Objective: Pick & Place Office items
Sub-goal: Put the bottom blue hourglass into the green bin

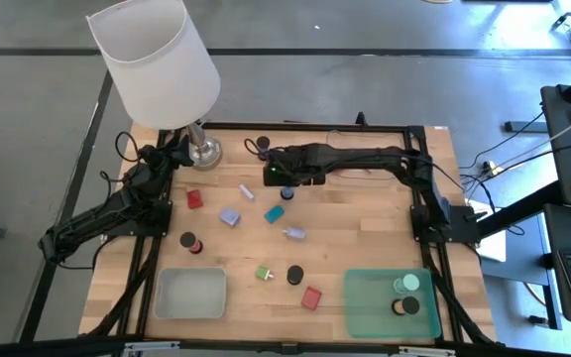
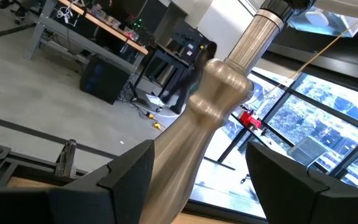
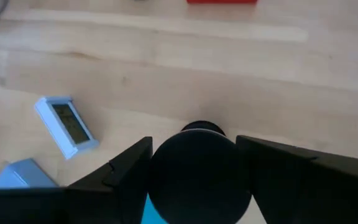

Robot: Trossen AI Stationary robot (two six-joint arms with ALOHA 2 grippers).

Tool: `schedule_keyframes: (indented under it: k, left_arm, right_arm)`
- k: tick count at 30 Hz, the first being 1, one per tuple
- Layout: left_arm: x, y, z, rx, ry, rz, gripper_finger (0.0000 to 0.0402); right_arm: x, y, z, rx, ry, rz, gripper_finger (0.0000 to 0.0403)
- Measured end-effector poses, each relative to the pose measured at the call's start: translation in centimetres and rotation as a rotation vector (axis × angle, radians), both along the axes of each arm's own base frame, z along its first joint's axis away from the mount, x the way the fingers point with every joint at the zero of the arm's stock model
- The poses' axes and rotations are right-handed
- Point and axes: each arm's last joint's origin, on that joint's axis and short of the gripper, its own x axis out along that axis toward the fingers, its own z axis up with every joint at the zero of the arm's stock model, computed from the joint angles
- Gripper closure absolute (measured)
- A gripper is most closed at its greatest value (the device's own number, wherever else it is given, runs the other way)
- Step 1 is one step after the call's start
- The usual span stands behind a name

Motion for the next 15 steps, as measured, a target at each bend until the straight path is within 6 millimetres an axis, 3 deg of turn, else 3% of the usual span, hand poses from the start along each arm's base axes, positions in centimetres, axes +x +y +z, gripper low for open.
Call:
schedule_keyframes:
  k: [6, 15]
  left_arm:
    - [0.0, 0.0, 0.0, 0.000, 0.000, 0.000, 0.0151]
    - [0.0, 0.0, 0.0, 0.000, 0.000, 0.001, 0.0151]
  right_arm:
    - [0.1, 0.5, 1.5, 0.025, -0.003, -0.007, 0.0189]
    - [0.0, 2.2, 5.7, 0.055, -0.020, -0.069, 0.0188]
